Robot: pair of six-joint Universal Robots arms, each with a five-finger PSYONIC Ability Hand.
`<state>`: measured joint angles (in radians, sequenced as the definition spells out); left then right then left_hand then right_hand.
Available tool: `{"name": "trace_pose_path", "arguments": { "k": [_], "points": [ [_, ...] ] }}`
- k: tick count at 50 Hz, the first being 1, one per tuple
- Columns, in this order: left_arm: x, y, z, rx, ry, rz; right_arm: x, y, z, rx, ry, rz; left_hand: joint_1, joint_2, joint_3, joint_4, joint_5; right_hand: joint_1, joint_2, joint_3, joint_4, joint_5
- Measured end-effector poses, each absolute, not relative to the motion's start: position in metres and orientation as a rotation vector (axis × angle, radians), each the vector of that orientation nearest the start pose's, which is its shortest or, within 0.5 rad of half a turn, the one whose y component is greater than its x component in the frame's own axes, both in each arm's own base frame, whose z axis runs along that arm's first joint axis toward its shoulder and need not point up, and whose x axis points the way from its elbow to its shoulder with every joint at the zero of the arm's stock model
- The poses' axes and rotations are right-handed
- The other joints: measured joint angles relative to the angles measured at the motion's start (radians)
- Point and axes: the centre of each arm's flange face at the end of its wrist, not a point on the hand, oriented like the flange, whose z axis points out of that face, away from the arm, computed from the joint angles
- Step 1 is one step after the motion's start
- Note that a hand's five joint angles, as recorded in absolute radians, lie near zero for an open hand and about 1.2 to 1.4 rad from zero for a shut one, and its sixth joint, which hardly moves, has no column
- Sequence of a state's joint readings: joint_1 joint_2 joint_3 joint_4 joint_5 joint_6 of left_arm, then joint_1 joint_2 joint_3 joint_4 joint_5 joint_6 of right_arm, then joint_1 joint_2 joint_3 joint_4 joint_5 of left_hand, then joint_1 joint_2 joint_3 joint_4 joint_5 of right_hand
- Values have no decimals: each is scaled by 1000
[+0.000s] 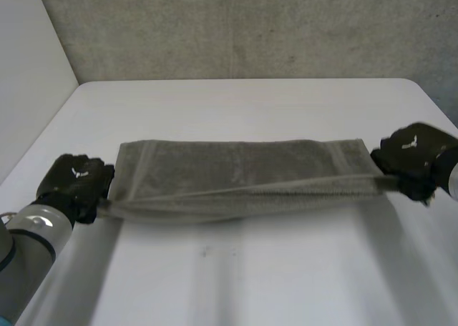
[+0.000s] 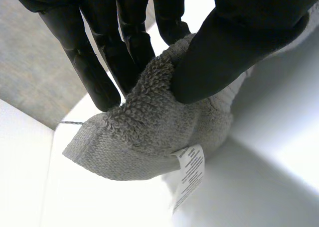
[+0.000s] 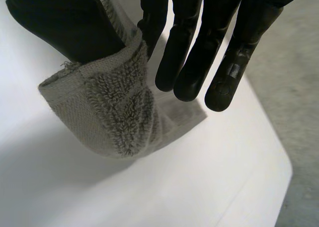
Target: Fold the towel.
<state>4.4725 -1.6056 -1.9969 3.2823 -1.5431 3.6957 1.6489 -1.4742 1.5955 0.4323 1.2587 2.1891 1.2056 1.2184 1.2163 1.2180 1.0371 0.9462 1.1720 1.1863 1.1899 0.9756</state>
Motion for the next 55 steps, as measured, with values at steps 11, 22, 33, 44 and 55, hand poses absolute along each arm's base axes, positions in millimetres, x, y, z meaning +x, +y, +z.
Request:
{"name": "trace_pose_path", "arguments": {
  "k": [11,22,33,44,55],
  "points": [
    [-194,-234,150,1154,2253,-1576,189,-262,198,-1756,2412,-1340,0,0,0,0,0,0,0,0,0,5],
    [-215,-320,178,1125,2028,-1776,220,-327,213,-1809,2403,-1747,0,0,0,0,0,0,1,0,0,10],
    [-230,-382,355,692,1337,-2358,256,-374,379,-1130,1550,-3071,0,0,0,0,0,0,7,1,1,26],
    [-215,-376,339,492,1376,-2444,250,-352,335,-1141,1596,-2936,1,0,0,0,0,0,7,2,4,30],
    [-216,-345,198,743,1745,-2216,249,-325,209,-1405,1937,-2419,2,0,0,1,0,0,7,3,4,31]
  ]
}}
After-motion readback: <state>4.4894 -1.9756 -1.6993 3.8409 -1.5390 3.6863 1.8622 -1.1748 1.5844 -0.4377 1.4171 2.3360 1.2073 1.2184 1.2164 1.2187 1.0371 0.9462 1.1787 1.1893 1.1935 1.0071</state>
